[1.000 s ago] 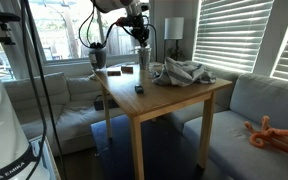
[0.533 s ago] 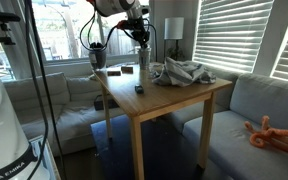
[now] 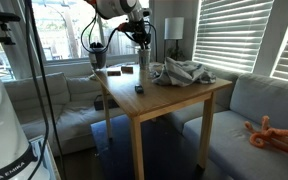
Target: Put the charger in the metal cup
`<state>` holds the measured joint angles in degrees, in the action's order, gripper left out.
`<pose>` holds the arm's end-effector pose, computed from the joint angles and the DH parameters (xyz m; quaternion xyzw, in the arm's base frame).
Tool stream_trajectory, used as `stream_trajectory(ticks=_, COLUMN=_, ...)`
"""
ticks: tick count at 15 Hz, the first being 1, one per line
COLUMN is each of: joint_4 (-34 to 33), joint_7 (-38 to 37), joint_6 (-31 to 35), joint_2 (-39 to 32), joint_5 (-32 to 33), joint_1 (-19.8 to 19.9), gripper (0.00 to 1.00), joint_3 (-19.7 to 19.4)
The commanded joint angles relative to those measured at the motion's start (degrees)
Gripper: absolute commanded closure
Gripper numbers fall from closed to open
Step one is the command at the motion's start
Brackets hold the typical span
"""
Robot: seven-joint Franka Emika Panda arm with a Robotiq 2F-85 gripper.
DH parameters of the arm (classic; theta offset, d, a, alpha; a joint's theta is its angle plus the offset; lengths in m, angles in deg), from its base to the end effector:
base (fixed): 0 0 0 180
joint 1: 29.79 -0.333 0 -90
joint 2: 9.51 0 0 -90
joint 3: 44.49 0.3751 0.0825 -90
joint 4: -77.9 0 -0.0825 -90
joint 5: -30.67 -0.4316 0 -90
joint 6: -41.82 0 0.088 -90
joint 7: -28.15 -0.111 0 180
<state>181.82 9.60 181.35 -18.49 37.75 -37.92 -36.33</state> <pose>0.6716 0.1896 0.5400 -0.9721 -0.0139 -0.2321 0.0317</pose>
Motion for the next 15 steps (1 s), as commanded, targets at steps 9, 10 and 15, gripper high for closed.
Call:
stream_trajectory(ticks=9, joint_4=-1.5, joint_7=0.1, joint_6=-5.1, joint_2=7.6, joint_5=1.0, joint_1=-1.3, gripper=0.0, joint_3=0.0)
stream_trajectory(ticks=10, joint_4=-1.7, joint_7=-0.4, joint_6=-7.5, joint_2=8.7, joint_5=1.1, joint_1=-1.3, gripper=0.0, joint_3=0.1)
stream_trajectory(ticks=15, joint_4=-4.4, joint_7=-3.6, joint_6=-27.0, joint_2=15.3, joint_5=2.6, joint_1=-1.1, gripper=0.0, joint_3=1.4)
